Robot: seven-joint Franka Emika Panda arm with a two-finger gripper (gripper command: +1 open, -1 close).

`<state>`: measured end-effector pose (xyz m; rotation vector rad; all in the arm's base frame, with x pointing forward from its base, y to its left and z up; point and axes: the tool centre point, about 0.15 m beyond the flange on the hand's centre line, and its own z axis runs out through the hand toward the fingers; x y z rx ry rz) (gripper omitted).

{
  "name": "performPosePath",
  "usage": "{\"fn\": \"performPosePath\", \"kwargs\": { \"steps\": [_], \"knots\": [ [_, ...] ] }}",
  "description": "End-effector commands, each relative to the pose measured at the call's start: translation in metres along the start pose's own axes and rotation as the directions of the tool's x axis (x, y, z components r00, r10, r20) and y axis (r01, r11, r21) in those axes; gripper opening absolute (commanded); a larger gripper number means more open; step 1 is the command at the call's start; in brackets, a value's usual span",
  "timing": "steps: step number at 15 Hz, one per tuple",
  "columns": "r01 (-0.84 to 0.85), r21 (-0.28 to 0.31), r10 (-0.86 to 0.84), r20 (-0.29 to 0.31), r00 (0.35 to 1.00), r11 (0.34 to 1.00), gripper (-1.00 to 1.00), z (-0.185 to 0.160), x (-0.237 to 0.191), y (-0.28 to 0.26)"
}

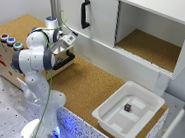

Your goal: Grasp the pink block, then rotate it right

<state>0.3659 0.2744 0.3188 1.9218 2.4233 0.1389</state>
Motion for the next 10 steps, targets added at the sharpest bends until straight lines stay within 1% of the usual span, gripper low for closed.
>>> {"fn": "performPosePath", "kwargs": {
  "steps": [1,5,6,7,8,9,10],
  "knots": [
    [-0.073,0.044,0.073,0.006,0.997,0.996,-1.00,-0.027,0.001,0.012],
    [-0.137,0.038,0.138,-0.006,0.990,0.990,-1.00,-0.044,0.013,0.015],
    [-0.146,0.050,0.147,-0.006,0.989,0.988,-1.00,-0.045,0.019,0.014],
    [-0.163,0.060,0.163,0.008,0.987,0.985,-1.00,-0.044,0.026,0.014],
    [-0.190,0.085,0.186,0.057,0.981,0.978,-1.00,-0.038,0.030,0.016],
    [-0.221,0.088,0.213,0.088,0.973,0.971,-1.00,-0.034,0.032,0.017],
    [-0.278,0.081,0.263,0.152,0.953,0.957,-1.00,-0.028,0.035,0.019]
  ]
}}
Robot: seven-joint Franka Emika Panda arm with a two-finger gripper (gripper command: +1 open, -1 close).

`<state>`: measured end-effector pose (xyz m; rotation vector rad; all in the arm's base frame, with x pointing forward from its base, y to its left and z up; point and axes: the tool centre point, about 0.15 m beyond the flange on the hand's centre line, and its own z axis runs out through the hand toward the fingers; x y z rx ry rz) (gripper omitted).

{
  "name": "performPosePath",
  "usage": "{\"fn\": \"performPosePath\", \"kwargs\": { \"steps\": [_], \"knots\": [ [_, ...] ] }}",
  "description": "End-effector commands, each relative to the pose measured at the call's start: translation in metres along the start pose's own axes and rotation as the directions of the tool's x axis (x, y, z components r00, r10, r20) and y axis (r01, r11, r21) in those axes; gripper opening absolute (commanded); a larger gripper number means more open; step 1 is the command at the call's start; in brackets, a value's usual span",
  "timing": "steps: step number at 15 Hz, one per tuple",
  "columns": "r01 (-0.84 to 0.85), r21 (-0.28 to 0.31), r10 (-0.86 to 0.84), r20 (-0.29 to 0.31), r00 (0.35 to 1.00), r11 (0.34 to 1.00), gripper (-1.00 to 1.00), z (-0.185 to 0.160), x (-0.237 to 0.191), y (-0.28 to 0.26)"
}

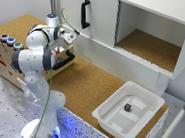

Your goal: Grasp the pink block, then rotate it right

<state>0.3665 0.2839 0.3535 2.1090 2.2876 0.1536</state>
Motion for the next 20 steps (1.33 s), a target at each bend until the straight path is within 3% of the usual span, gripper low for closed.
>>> {"fn": "performPosePath", "kwargs": {
  "steps": [1,3,5,9,12,15,18,20],
  "knots": [
    [-0.206,0.089,0.186,0.193,0.963,0.975,-1.00,0.008,0.030,0.011],
    [-0.377,0.082,0.351,0.227,0.908,0.922,-1.00,0.003,0.038,0.015],
    [-0.579,0.051,0.553,0.239,0.798,0.813,-1.00,-0.008,0.043,0.021],
    [-0.865,0.016,0.824,0.293,0.484,0.502,-1.00,-0.004,0.034,0.025],
    [-0.953,-0.016,0.899,0.337,0.280,0.303,-1.00,0.003,0.032,0.031],
    [-0.990,-0.085,0.939,0.336,0.075,0.110,-1.00,0.006,0.042,0.024],
    [-0.989,-0.088,0.953,0.269,-0.137,-0.118,-1.00,0.003,0.038,0.013],
    [-0.977,-0.069,0.952,0.222,-0.212,-0.201,-1.00,0.000,0.031,0.012]
  ]
}}
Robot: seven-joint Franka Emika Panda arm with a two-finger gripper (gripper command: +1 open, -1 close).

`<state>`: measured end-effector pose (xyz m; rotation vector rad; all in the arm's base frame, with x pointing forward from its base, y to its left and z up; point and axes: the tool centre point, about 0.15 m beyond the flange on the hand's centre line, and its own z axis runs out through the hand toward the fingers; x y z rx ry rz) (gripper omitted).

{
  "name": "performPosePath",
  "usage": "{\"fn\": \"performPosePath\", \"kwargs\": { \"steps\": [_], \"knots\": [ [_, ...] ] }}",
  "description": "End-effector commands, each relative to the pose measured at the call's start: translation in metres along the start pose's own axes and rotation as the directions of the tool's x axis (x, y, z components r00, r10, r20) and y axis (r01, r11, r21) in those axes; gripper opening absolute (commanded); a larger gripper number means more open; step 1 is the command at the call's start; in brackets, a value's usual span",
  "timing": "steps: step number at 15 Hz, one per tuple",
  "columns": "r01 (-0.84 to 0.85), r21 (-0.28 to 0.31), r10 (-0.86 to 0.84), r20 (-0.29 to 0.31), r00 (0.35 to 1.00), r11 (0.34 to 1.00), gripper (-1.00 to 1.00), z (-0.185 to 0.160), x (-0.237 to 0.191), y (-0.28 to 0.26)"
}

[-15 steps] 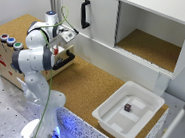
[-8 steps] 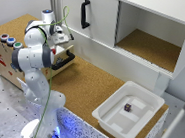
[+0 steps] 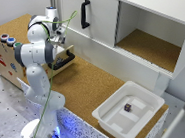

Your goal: Grasp the pink block, then rotate it right

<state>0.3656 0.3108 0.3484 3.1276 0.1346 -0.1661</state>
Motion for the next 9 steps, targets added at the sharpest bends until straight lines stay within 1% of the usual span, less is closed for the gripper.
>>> {"fn": "performPosePath", "kwargs": {
  "steps": [1,3,4,5,6,8,9],
  "knots": [
    [-0.238,0.004,0.238,0.022,0.971,0.971,-1.00,-0.011,0.010,0.001],
    [-0.240,0.010,0.240,0.030,0.970,0.971,-1.00,-0.008,0.013,0.008],
    [-0.217,-0.006,0.218,0.028,0.976,0.976,-1.00,-0.007,0.017,0.012],
    [-0.205,-0.007,0.205,0.026,0.978,0.979,-1.00,-0.007,0.019,0.015],
    [-0.202,-0.025,0.203,0.021,0.979,0.979,1.00,-0.008,0.019,0.017],
    [-0.179,-0.011,0.179,0.003,0.984,0.984,1.00,-0.012,0.017,0.015],
    [-0.155,0.018,0.155,0.001,0.988,0.988,1.00,-0.012,0.014,0.010]
  ]
}}
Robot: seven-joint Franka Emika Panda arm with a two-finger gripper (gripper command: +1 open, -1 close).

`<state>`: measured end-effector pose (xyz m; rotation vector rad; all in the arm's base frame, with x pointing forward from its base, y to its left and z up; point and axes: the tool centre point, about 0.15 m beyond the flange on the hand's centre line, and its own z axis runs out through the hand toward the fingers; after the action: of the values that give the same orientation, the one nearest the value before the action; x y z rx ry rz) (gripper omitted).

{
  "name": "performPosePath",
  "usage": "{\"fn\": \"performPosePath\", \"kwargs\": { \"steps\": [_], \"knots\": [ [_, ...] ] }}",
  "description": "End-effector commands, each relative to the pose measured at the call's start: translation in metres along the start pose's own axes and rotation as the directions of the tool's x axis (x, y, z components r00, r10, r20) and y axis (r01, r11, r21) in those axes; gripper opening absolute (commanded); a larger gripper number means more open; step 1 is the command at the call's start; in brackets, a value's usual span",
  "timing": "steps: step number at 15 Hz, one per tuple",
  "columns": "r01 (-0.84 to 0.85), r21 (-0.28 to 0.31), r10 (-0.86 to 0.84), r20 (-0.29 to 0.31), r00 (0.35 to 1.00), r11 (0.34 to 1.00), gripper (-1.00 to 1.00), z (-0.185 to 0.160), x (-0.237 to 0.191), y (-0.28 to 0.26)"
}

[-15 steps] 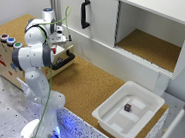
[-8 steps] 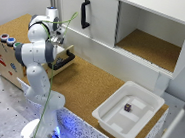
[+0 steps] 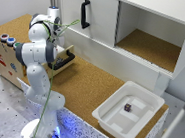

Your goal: Grasp the pink block, then rotate it right

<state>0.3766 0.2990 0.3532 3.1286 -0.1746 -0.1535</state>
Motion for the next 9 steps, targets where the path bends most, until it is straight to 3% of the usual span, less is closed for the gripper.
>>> {"fn": "performPosePath", "kwargs": {
  "steps": [1,4,9],
  "knots": [
    [0.061,0.013,-0.061,0.000,0.998,0.998,1.00,-0.010,-0.002,-0.008],
    [0.096,0.018,-0.096,-0.022,0.995,0.995,1.00,-0.032,-0.021,-0.014],
    [0.308,-0.074,-0.305,0.046,0.951,0.949,1.00,-0.053,-0.068,-0.014]
  ]
}}
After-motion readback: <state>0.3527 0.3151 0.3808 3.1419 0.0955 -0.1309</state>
